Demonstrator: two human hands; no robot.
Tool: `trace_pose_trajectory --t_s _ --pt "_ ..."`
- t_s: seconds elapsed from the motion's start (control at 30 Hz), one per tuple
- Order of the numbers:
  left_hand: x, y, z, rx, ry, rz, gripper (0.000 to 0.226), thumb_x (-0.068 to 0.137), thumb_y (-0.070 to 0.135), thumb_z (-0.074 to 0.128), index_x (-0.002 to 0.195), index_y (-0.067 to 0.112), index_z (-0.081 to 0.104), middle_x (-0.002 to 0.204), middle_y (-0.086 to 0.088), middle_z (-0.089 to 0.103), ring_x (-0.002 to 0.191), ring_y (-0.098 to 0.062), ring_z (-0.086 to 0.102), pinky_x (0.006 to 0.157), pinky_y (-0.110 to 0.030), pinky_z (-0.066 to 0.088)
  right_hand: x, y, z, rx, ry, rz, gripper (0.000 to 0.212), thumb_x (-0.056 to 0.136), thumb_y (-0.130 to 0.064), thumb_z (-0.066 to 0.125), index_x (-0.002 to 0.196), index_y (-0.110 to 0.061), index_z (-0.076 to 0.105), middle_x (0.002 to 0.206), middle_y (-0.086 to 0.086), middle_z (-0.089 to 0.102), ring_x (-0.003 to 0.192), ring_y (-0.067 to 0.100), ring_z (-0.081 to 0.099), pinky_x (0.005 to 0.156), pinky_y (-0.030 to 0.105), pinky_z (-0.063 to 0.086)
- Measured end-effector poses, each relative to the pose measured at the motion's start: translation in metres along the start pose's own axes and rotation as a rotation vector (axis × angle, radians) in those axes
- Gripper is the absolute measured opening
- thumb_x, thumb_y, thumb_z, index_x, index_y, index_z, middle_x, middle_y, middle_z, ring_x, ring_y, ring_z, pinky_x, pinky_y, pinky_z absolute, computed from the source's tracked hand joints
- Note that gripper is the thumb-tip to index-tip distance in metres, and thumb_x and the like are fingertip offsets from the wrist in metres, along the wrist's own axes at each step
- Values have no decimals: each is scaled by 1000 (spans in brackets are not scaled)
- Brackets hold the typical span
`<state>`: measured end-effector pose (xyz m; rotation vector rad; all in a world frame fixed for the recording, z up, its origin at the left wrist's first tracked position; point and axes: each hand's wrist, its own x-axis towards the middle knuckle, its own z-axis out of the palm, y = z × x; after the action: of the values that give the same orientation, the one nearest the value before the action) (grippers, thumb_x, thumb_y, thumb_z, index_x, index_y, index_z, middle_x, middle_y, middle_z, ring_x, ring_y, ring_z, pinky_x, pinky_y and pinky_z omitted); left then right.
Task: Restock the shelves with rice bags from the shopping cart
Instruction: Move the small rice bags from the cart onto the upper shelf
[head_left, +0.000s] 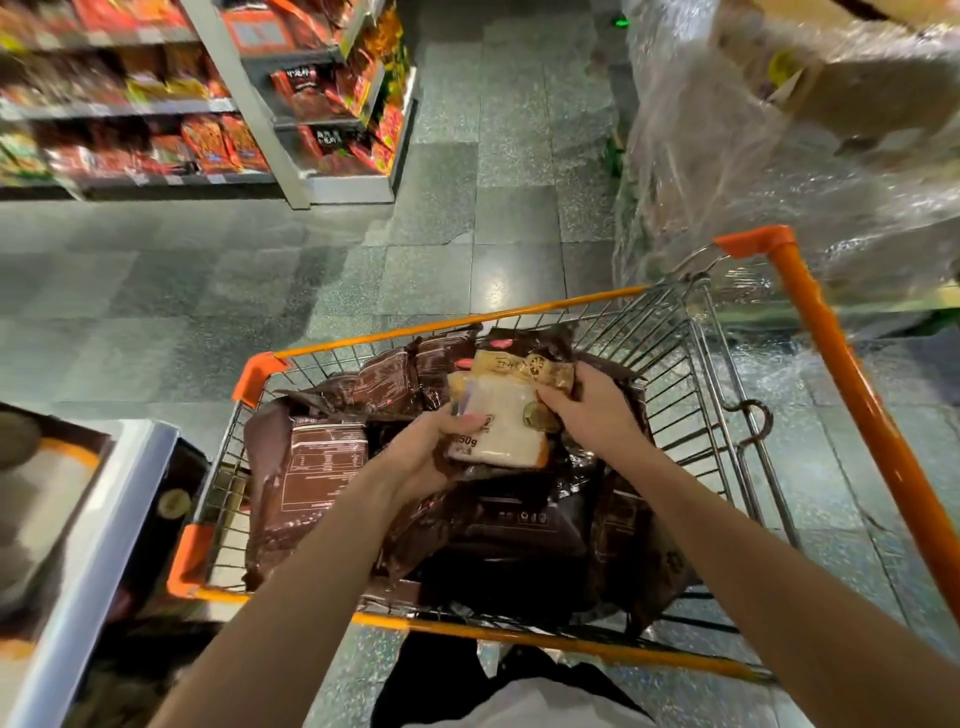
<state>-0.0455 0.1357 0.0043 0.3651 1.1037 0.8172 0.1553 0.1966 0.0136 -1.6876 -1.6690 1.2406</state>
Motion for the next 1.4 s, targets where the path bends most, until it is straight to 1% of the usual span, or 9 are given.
trace_pose_trajectory --t_s 0.13,0.23,0.43,0.63,0.77,0.9,1.1,1.23,1.4 --pt "-22 13 -1 127 -19 69 38 81 20 72 118 12 65 107 -7 75 95 -22 72 82 -33 59 7 -20 18 287 -74 -66 26 85 -20 73 110 -14 69 108 -2 72 102 16 67 97 41 52" --pt "-22 5 -7 194 90 151 45 85 31 74 125 12 64 118 -9 72 110 -28 67 100 -42 52 7 -22 43 289 17 2 54 73 -45 79 115 -15 67 112 -1 71 103 14 65 94 35 52" --pt "-31 -5 -32 92 327 248 75 62 48 88 122 9 65 110 -14 74 103 -32 70 94 -47 55 0 -34 79 442 -380 300 94 44 -75 80 115 -16 68 110 0 72 102 17 68 83 28 51" --pt "-52 7 -58 341 628 337 50 101 55 34 93 17 66 75 8 65 72 -6 58 63 -12 46 9 -55 107 478 -397 278 45 73 -30 82 111 -8 70 108 11 73 102 26 68 89 38 56" --pt "-59 4 -125 745 988 299 55 92 58 46 118 13 65 115 -10 65 111 -25 58 99 -38 46 9 -51 135 428 -282 274 35 77 -15 81 108 -7 67 107 9 71 95 22 68 80 33 56" --pt "-57 -2 -167 952 934 -23 67 85 41 67 140 10 45 138 -17 46 128 -38 46 109 -46 39 10 -48 149 411 -263 391 34 84 -8 74 115 -3 62 110 11 69 89 20 67 64 26 53" --pt "-45 0 -169 600 854 -77 84 77 49 78 136 3 39 127 -10 55 117 -30 58 92 -32 47 11 -50 143 439 -258 412 28 89 -4 67 115 -10 59 103 6 69 88 21 69 73 38 56" --pt "-48 10 -178 789 820 -56 60 73 60 77 101 7 68 89 -2 72 78 -17 68 69 -27 52 9 -50 139 310 -284 297 29 91 -8 65 118 -16 56 105 -3 66 93 12 65 74 30 53" --pt "-45 28 -164 765 743 45 27 80 36 80 85 15 64 85 -4 72 75 -17 68 73 -31 56 7 -40 129 283 -294 306 31 91 -14 66 120 -16 57 114 2 66 105 22 64 95 49 52"
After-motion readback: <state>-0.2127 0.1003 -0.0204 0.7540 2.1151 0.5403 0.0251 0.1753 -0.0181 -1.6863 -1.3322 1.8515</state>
